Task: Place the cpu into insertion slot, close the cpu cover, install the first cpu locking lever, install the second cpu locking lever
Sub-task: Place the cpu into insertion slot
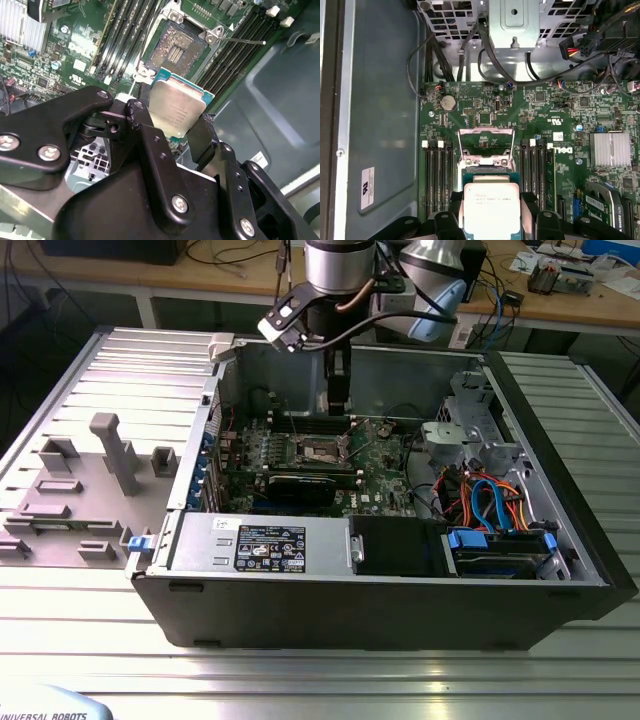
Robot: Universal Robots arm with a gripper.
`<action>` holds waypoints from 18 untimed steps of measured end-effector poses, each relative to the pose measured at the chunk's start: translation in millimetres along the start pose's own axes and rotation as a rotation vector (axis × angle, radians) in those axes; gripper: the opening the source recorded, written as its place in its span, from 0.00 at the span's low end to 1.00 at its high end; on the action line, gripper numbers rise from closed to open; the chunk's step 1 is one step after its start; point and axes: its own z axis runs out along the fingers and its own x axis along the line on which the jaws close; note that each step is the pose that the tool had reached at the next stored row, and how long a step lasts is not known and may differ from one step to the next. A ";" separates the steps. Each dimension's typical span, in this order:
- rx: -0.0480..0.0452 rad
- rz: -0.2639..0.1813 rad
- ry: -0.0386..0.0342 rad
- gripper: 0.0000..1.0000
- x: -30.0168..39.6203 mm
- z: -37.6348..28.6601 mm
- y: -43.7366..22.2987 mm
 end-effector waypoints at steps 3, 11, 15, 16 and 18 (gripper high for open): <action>0.0005 -0.021 0.0017 0.54 -0.2 7.0 -1.1; 0.0021 -0.031 0.0025 0.54 -0.7 25.7 -6.0; 0.0022 -0.030 0.0025 0.54 -0.7 26.2 -6.1; 0.0022 -0.030 0.0025 0.54 -0.7 26.3 -6.1; 0.0022 -0.030 0.0026 0.54 -0.7 26.4 -6.1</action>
